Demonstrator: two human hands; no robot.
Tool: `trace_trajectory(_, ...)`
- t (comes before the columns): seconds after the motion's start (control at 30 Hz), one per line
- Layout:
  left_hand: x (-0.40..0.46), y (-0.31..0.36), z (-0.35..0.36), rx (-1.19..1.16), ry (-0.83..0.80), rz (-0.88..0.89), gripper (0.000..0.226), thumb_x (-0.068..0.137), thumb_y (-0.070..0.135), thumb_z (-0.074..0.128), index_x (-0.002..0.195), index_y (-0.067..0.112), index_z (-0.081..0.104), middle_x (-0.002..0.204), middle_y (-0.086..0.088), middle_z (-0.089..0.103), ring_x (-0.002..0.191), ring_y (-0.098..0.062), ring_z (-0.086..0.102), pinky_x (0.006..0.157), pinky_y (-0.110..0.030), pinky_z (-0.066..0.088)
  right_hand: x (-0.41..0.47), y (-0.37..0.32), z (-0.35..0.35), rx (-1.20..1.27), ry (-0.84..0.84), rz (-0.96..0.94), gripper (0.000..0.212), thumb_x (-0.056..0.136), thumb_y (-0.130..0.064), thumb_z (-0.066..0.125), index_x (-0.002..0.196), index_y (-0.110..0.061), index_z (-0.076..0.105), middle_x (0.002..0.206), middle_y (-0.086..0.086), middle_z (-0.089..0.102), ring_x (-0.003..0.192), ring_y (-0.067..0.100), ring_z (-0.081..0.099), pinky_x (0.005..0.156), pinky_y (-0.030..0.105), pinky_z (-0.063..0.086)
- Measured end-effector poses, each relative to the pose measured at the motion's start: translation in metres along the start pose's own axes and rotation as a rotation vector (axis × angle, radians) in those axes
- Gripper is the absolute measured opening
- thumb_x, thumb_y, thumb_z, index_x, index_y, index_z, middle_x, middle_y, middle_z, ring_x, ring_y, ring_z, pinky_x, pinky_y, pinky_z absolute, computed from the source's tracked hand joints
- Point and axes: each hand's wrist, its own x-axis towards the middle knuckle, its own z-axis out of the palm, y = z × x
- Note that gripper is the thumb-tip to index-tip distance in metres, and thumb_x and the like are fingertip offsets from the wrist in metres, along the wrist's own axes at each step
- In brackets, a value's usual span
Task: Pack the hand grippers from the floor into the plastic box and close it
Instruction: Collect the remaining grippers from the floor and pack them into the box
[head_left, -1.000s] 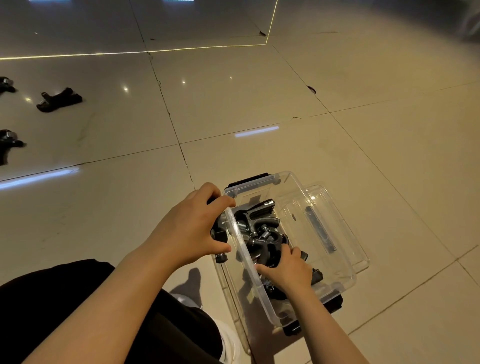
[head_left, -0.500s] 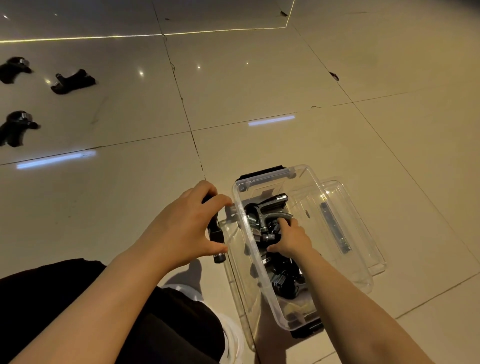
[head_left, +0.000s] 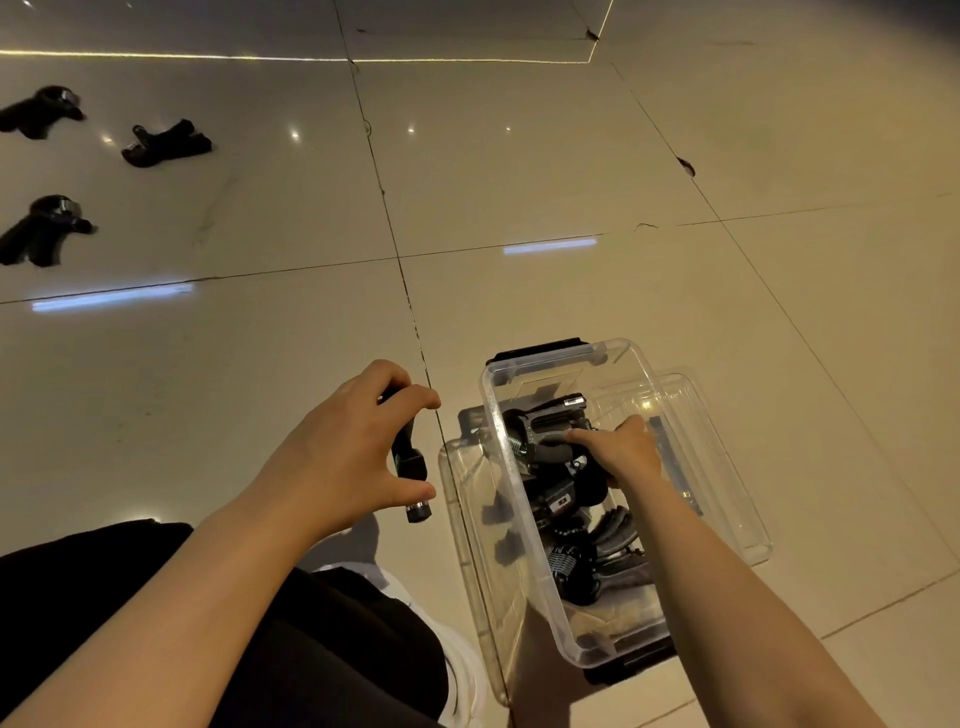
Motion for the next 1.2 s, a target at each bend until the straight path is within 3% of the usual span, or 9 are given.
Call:
trace_trajectory(0.07, -0.001, -0.002, -0.001, 0.005, -0.002, -0.002, 0.073, 0.066, 0.046, 0.076, 0.130, 0.034, 0.044, 0.123, 0.011, 0.036, 0.101, -0.003, 0.035, 0.077, -0.015, 0.032, -0.002, 0.003, 0.008, 0.056, -0.001, 0.086, 0.107, 0.053, -0.065, 0.076, 0.134, -0.010, 0.032, 0.127, 0.018, 0.048, 0.101, 0.035, 0.057, 0.078, 0.044, 0.055)
trace_trajectory(0.17, -0.002, -0.004, 0.000, -0.002, -0.002, -0.006, 0.073, 0.066, 0.046, 0.076, 0.130, 0.034, 0.044, 0.123, 0.010, 0.036, 0.104, -0.005, 0.038, 0.079, -0.015, 0.033, -0.010, 0.017, 0.019, -0.146, 0.003, 0.115, 0.094, 0.071, -0.061, 0.068, 0.138, -0.005, 0.029, 0.134, 0.019, 0.043, 0.112, 0.036, 0.053, 0.074, 0.035, 0.044)
trace_trajectory(0.27, -0.002, -0.006, 0.001, -0.012, -0.001, -0.005, 0.073, 0.065, 0.045, 0.077, 0.129, 0.033, 0.045, 0.122, 0.010, 0.037, 0.104, -0.005, 0.038, 0.080, -0.017, 0.034, -0.011, 0.028, 0.018, -0.421, 0.009, 0.040, 0.076, 0.083, -0.060, 0.055, 0.134, -0.005, 0.037, 0.128, 0.016, 0.050, 0.110, 0.032, 0.055, 0.071, 0.034, 0.041)
trace_trajectory(0.37, -0.001, -0.009, 0.003, -0.009, -0.007, -0.002, 0.074, 0.064, 0.046, 0.078, 0.129, 0.034, 0.045, 0.122, 0.009, 0.038, 0.102, -0.005, 0.038, 0.080, -0.019, 0.036, -0.004, 0.030, 0.019, -0.500, -0.027, -0.075, 0.070, 0.086, -0.058, 0.051, 0.132, -0.008, 0.038, 0.128, 0.015, 0.049, 0.113, 0.032, 0.053, 0.080, 0.038, 0.045)
trace_trajectory(0.47, 0.001, -0.010, 0.005, 0.005, -0.029, 0.004, 0.074, 0.065, 0.045, 0.078, 0.130, 0.034, 0.045, 0.121, 0.009, 0.037, 0.099, -0.005, 0.038, 0.078, -0.018, 0.037, -0.001, 0.030, 0.024, -0.453, -0.082, -0.165, 0.063, 0.087, -0.054, 0.052, 0.132, -0.011, 0.040, 0.127, 0.014, 0.047, 0.114, 0.032, 0.051, 0.089, 0.041, 0.046)
trace_trajectory(0.73, 0.005, -0.013, 0.009, 0.006, -0.045, -0.005, 0.074, 0.065, 0.045, 0.078, 0.130, 0.033, 0.045, 0.120, 0.009, 0.038, 0.100, -0.006, 0.039, 0.077, -0.018, 0.036, -0.003, 0.024, 0.036, -0.400, -0.020, -0.290, 0.055, 0.086, -0.045, 0.059, 0.134, -0.020, 0.045, 0.127, 0.009, 0.049, 0.115, 0.029, 0.050, 0.093, 0.043, 0.045)
trace_trajectory(0.93, 0.000, -0.018, 0.010, 0.014, -0.056, -0.019, 0.074, 0.065, 0.045, 0.078, 0.130, 0.034, 0.044, 0.121, 0.011, 0.037, 0.100, -0.005, 0.039, 0.078, -0.016, 0.037, -0.002, 0.019, 0.040, -0.408, -0.011, -0.237, 0.046, 0.090, -0.037, 0.057, 0.132, -0.024, 0.046, 0.130, 0.008, 0.047, 0.119, 0.030, 0.046, 0.098, 0.046, 0.040)
trace_trajectory(1.2, -0.007, -0.012, 0.008, -0.077, 0.153, -0.045, 0.071, 0.060, 0.041, 0.082, 0.123, 0.030, 0.052, 0.118, 0.011, 0.040, 0.099, -0.003, 0.041, 0.076, -0.009, 0.030, -0.015, 0.026, 0.037, -0.373, 0.054, -0.289, 0.048, 0.089, -0.038, 0.057, 0.132, -0.019, 0.045, 0.129, 0.009, 0.049, 0.117, 0.028, 0.049, 0.096, 0.044, 0.041)
